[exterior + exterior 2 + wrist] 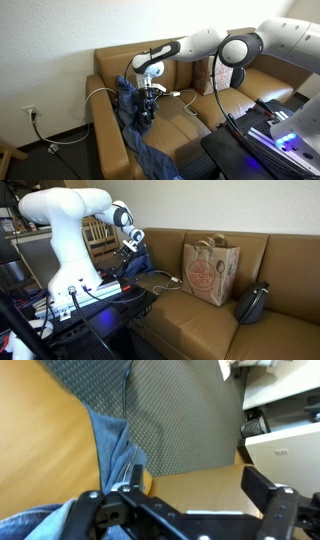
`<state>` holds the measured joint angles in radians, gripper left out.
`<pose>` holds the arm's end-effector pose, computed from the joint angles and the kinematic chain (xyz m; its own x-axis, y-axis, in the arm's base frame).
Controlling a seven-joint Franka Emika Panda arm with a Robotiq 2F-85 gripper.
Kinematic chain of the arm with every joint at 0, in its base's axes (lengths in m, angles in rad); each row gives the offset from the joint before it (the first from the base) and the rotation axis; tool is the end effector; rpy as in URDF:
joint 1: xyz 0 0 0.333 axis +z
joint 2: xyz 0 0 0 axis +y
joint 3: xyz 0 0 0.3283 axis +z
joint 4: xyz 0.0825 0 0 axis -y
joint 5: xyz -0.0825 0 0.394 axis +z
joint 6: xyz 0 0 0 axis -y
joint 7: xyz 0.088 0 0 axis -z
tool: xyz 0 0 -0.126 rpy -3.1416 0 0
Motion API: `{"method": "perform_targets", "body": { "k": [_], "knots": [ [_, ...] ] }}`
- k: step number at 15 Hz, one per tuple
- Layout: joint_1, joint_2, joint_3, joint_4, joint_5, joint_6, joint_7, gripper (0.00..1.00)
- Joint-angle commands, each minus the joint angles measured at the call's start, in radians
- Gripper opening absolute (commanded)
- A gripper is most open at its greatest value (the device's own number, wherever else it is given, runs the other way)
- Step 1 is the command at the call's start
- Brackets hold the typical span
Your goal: Fold the trouser
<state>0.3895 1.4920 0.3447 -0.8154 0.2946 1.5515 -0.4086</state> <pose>0.5377 0.4260 -0.0355 0.4631 0.8015 -0.3784 0.3734 -0.5637 -0.7368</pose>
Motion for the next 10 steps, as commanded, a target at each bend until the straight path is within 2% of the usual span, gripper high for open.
{"method": "perform_targets", "body": {
  "k": [1,2,3,7,8,10],
  "knots": [
    [-0.002,0.000,-0.010,0.011,-0.030,-0.189,0.031,1.00],
    [0.006,0.000,-0.019,0.022,-0.041,-0.201,0.029,1.00],
    [0.002,0.000,-0.010,0.006,-0.015,-0.154,0.014,1.00],
    [0.003,0.000,-0.010,0.006,-0.015,-0.160,0.014,1.00],
    [-0.014,-0.016,-0.014,-0.026,-0.013,-0.125,0.037,1.00],
    [0.015,-0.108,-0.049,-0.120,-0.047,-0.003,0.088,1.00]
  ]
}}
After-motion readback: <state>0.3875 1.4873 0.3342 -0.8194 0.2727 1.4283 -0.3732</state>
